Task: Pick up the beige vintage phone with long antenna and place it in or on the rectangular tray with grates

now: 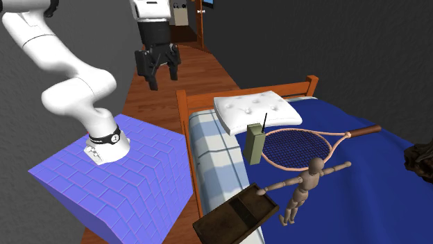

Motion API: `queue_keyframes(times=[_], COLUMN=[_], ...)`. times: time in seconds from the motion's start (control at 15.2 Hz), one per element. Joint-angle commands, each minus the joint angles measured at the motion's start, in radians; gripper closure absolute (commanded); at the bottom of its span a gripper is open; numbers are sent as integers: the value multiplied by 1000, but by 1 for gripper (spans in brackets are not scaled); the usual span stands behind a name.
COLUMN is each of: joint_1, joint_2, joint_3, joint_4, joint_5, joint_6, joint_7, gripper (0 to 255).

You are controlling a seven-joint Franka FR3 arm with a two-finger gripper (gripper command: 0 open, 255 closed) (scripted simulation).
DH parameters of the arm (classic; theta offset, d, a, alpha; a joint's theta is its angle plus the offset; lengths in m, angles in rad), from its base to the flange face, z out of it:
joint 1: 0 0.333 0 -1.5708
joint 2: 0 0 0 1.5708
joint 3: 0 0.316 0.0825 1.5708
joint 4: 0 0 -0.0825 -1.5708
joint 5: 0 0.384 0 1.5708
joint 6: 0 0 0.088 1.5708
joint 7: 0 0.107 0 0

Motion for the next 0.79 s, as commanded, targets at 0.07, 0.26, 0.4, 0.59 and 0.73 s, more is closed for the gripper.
queue_keyframes(times=[0.07,0.26,0.4,0.59,0.73], joint_1=[1,1,1,2,4], joint_2=[102,207,279,392,469], joint_3=[36,69,89,115,130], joint_4=[29,72,107,169,218], joint_5=[24,41,48,52,51], joint_6=[56,103,130,167,186], joint_7=[74,144,190,258,303], gripper=[0,0,0,0,0])
